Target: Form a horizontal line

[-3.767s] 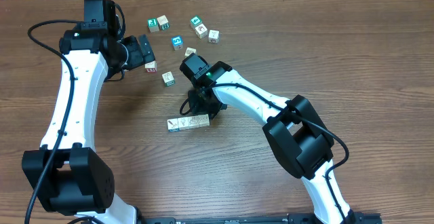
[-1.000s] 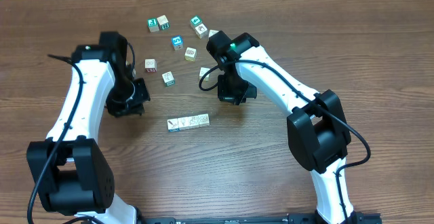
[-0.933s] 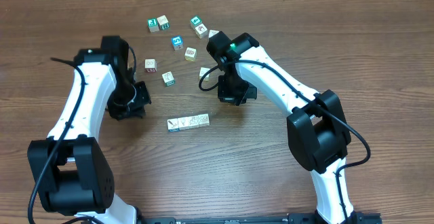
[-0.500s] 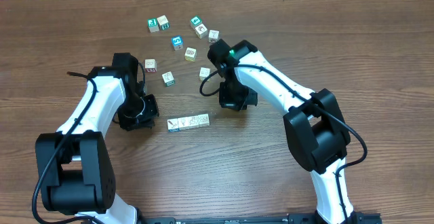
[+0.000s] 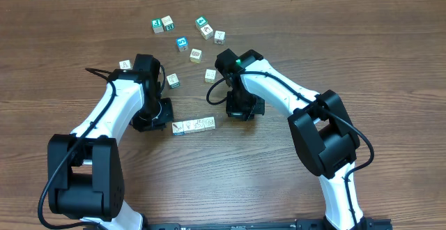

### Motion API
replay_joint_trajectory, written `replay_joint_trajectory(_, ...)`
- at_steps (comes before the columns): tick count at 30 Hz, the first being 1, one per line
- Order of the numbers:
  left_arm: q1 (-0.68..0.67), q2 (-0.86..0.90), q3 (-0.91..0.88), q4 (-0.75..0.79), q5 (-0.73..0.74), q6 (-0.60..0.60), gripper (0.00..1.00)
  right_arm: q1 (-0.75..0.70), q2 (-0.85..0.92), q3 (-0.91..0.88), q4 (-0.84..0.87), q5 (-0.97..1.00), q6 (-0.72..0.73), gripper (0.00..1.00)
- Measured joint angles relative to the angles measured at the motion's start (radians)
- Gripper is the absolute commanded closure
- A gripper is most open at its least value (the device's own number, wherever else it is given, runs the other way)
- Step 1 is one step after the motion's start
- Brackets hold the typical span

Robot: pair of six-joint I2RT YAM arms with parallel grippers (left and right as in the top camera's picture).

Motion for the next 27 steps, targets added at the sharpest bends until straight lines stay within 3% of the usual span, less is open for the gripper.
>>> replay_joint_trajectory(27,0.0,0.0,-0.096,0.123,0.017,-0.007,0.96,0.0,0.0,0.0,0.068,-0.179,-0.075,0.96)
